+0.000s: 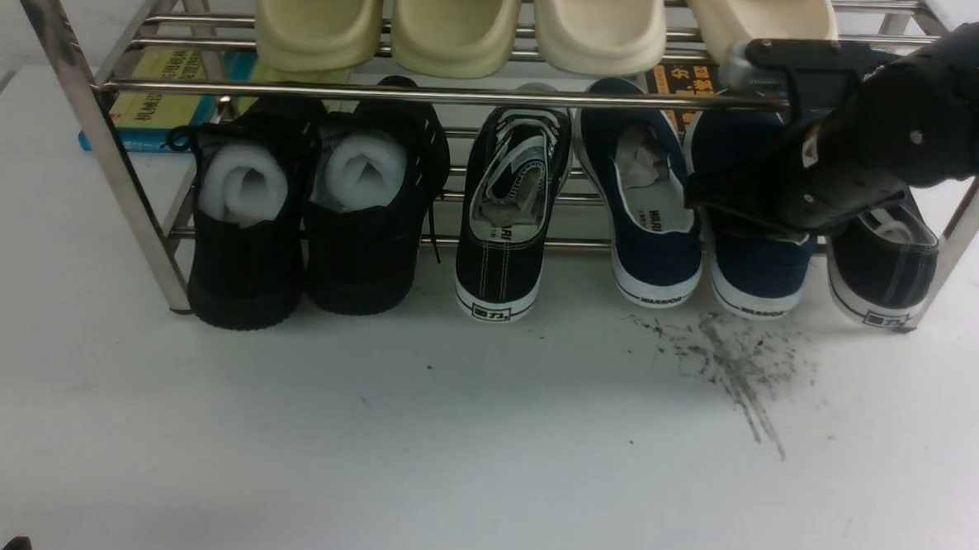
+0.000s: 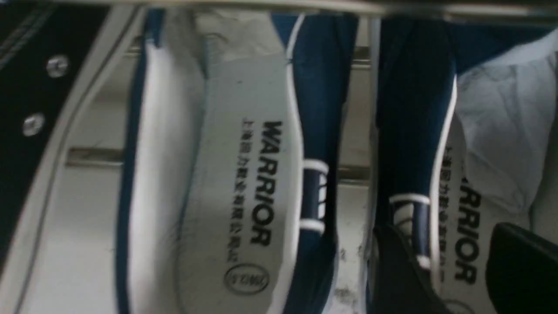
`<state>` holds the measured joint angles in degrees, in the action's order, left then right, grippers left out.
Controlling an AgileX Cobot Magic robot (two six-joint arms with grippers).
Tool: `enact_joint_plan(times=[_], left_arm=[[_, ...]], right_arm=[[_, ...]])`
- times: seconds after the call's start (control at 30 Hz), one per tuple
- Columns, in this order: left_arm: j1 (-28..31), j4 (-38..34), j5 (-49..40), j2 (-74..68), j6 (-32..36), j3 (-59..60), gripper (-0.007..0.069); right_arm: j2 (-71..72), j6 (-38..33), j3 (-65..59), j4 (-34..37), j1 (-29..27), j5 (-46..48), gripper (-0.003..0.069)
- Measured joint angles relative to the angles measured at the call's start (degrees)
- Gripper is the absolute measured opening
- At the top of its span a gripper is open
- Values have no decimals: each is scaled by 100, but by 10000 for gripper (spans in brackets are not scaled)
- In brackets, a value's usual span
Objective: Take the shoes off the shelf with your hand on the white table.
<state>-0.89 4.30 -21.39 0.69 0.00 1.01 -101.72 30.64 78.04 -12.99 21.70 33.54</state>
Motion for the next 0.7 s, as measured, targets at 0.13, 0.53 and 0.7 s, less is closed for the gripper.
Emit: enact_joint_plan(times=[0.13, 0.53, 0.7], left_arm=[[0, 0, 0, 0, 0, 0, 242], [0, 0, 0, 0, 0, 0, 242], [0, 0, 0, 0, 0, 0, 242]], right_arm=[[-128, 210, 1, -334, 17, -45, 285], [877, -190, -5, 123, 13, 1137, 56], [1909, -1055, -5, 1147, 13, 2007, 56]])
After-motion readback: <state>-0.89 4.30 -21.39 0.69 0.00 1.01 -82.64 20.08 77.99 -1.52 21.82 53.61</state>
